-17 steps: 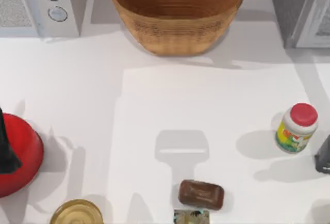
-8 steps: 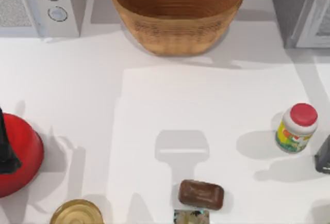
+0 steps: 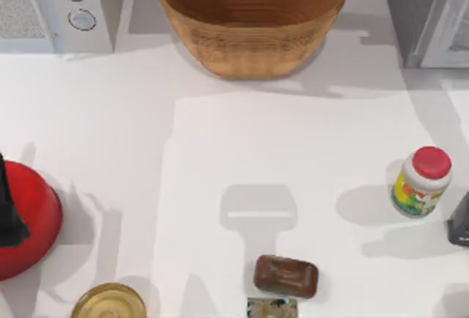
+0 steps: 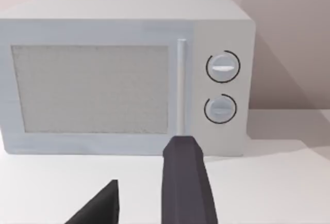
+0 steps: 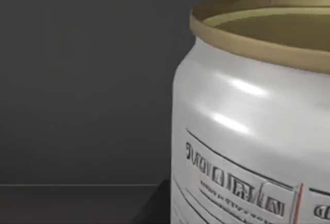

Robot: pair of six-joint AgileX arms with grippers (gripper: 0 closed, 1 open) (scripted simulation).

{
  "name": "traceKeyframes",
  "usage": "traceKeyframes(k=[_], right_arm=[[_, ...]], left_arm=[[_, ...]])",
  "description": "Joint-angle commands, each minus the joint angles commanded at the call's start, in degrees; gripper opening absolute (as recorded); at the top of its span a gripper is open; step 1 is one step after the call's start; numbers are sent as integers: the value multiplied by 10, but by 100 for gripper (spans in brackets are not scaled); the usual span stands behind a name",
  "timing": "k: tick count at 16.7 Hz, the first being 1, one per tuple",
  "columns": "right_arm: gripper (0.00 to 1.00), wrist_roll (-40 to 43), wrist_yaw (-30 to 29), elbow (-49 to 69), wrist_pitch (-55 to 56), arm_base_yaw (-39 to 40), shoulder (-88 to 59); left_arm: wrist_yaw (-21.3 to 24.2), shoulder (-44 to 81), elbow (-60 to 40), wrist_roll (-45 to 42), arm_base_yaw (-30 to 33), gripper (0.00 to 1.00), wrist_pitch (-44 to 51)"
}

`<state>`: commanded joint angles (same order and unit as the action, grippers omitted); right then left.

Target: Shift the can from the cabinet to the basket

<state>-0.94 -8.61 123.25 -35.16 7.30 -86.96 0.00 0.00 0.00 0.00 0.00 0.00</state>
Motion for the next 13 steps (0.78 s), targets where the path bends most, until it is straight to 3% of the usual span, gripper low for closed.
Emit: traceKeyframes(k=[5,13], right_arm=[[0,0,-14,-27,-58,16,78],[0,-1,-10,-88,-26,6,128]], left_arm=[[0,0,0,0,0,100,0],[0,0,0,0,0,100,0]])
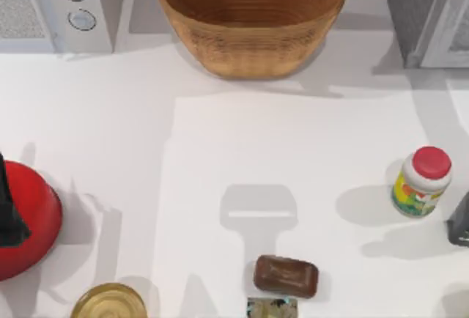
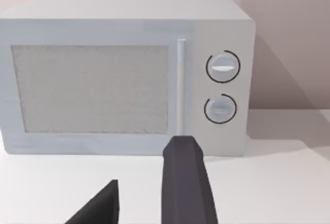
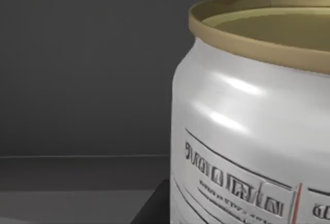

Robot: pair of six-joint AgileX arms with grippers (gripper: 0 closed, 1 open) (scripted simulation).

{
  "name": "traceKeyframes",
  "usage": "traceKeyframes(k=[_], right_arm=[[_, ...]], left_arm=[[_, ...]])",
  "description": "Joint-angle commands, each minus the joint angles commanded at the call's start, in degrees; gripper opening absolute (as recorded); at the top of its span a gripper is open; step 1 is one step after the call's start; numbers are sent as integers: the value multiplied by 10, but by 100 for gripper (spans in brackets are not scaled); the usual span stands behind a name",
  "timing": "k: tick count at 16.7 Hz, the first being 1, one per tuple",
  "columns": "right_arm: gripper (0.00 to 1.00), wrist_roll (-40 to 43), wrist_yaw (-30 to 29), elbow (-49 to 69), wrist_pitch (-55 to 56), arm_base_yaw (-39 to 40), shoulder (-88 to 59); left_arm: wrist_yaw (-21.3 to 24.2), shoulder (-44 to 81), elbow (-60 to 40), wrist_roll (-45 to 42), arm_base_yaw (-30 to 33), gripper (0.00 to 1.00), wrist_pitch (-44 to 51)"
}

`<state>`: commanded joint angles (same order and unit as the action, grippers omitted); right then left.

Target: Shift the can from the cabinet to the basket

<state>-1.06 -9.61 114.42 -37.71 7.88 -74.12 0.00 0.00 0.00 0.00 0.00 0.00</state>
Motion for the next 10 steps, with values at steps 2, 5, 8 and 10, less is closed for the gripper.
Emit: traceKeyframes(k=[2,5,8,10], right_arm=[[0,0,4,-67,28,-6,51],[0,1,15,-213,76,-18,145],[0,3,29,-405,129,-31,253],[0,5,39,-547,167,-39,330]], left_arm=[[0,0,0,0,0,100,0],[0,0,0,0,0,100,0],[0,0,0,0,0,100,0],[0,0,0,0,0,100,0]])
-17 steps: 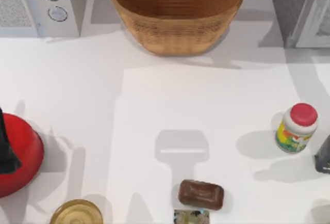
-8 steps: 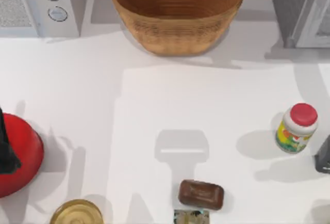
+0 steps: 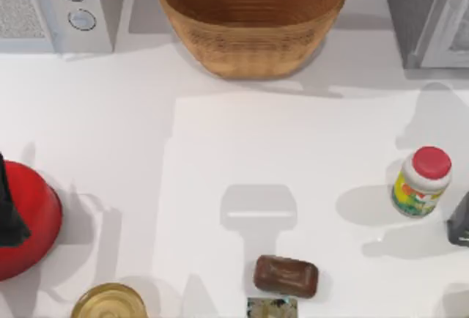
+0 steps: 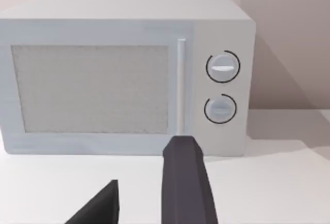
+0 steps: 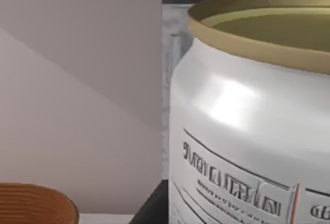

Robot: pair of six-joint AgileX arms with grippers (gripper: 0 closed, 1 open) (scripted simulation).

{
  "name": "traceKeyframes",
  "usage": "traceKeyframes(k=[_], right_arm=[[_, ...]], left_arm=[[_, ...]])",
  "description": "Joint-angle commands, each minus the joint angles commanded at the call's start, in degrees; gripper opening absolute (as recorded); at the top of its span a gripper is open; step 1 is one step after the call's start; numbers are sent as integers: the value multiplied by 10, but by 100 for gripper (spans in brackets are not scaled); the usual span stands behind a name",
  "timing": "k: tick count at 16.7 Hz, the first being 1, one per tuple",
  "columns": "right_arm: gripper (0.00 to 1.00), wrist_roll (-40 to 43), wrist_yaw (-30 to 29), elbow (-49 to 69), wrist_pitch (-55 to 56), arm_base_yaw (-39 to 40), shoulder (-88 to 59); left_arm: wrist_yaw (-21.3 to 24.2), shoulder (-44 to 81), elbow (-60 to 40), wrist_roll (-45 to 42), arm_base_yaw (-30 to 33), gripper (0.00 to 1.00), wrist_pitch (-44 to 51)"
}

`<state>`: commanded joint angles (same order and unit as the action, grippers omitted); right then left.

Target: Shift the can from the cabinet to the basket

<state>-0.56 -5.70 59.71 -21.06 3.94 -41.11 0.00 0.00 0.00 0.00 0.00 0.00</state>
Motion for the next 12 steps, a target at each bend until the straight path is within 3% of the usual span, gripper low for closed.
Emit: traceKeyframes(k=[6,12], right_arm=[[0,4,32,-386,114,-23,229],[0,5,55,-581,201,-38,395]], left_arm=[[0,0,0,0,0,100,0],[0,0,0,0,0,100,0]])
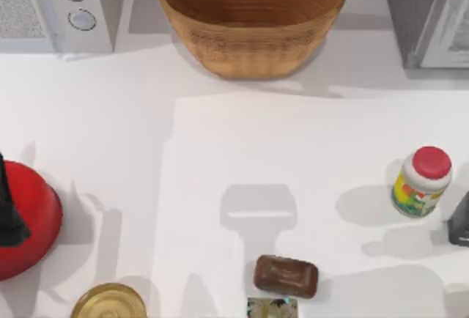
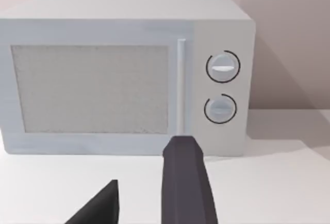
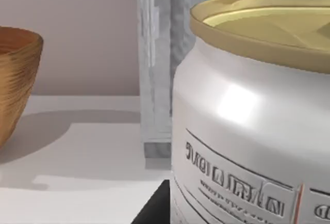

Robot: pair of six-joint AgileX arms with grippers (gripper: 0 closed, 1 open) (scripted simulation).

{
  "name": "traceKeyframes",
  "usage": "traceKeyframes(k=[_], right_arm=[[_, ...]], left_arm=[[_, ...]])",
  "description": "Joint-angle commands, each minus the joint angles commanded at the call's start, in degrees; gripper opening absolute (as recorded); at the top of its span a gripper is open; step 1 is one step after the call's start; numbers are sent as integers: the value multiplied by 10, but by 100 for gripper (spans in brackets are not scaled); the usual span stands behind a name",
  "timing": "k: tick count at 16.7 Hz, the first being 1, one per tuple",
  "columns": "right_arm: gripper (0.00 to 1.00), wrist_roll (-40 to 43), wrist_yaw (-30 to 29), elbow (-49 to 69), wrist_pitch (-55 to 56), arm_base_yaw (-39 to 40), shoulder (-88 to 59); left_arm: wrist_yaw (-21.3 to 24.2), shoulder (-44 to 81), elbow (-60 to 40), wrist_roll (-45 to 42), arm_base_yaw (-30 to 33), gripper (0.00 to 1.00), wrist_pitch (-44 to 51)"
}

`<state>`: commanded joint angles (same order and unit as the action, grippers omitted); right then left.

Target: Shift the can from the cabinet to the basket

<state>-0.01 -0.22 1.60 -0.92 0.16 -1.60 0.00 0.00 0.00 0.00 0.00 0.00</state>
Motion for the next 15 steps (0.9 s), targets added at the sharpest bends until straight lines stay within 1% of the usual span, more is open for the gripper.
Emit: traceKeyframes(k=[6,9,12,15], right_arm=[[0,-1,2,-19,8,0,12],[0,0,-7,-3,10,10,-5],[0,4,-43,66,16,47,-75],[0,9,-95,189,28,102,-199]], left_arm=[[0,0,0,0,0,100,0],[0,0,0,0,0,100,0],[0,0,0,0,0,100,0],[0,0,0,0,0,100,0]])
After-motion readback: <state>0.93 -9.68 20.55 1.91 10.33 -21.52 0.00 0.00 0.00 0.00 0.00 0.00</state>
